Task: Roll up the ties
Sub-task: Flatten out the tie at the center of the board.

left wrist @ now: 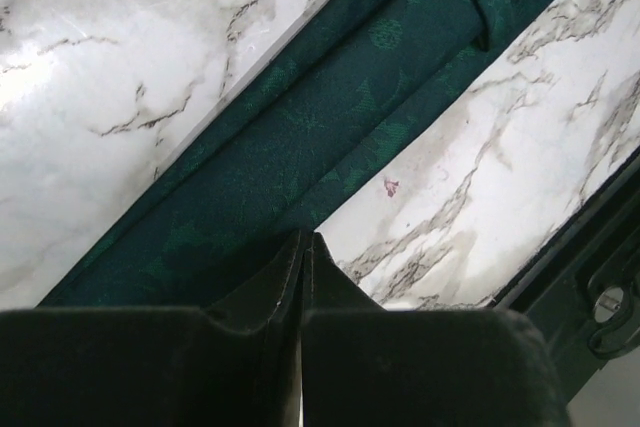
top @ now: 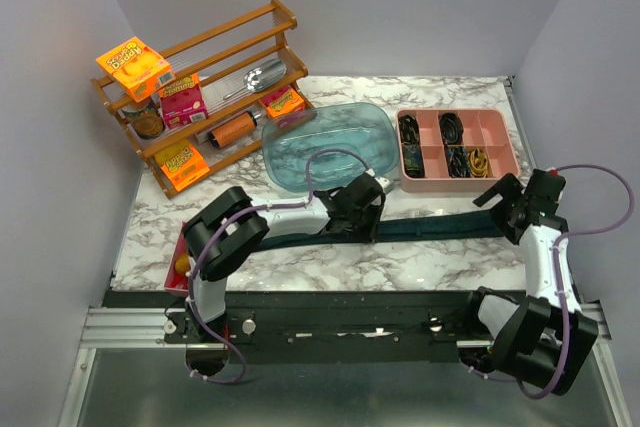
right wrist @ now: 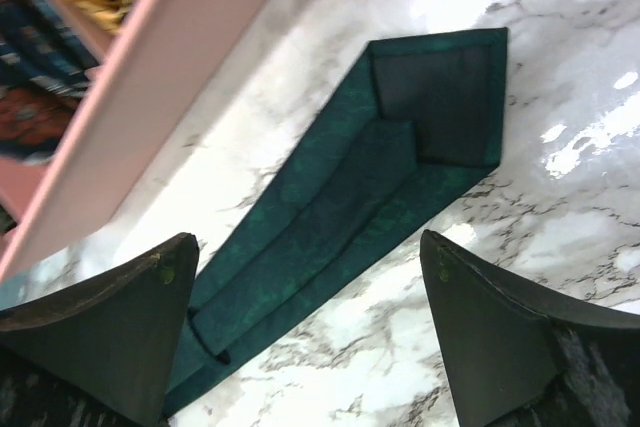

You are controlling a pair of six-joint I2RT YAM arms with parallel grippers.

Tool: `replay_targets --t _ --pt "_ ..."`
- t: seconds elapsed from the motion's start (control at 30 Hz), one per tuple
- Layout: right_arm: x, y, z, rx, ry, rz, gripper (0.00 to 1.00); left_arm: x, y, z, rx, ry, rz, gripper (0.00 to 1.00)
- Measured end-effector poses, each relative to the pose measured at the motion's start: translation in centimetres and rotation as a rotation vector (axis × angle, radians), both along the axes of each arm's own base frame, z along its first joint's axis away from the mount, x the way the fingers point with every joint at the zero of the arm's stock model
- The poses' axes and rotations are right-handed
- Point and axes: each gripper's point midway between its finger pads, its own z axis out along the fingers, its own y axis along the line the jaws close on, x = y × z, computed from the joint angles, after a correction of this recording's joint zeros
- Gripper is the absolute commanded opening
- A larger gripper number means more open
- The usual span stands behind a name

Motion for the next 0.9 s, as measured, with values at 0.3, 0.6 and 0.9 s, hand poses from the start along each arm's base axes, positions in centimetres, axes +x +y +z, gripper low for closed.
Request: replay_targets --t 0.3,0.6,0.9 --pt "0.7 1.7 4.3 0.009 -0.133 0.106 1.00 -0.7 -0.7 7.1 -0.127 -0.060 -0.084 0.61" --pt "0.8 6.9 5.4 0.019 -0.123 0.328 1.00 -0.2 -1.1 17.8 -0.449 -0.130 -0.142 0.82" --pt "0.7 16.6 6.9 -0.019 -0.107 0.702 1.00 5.1 10.0 23.9 -0.721 -0.186 0.157 0.94"
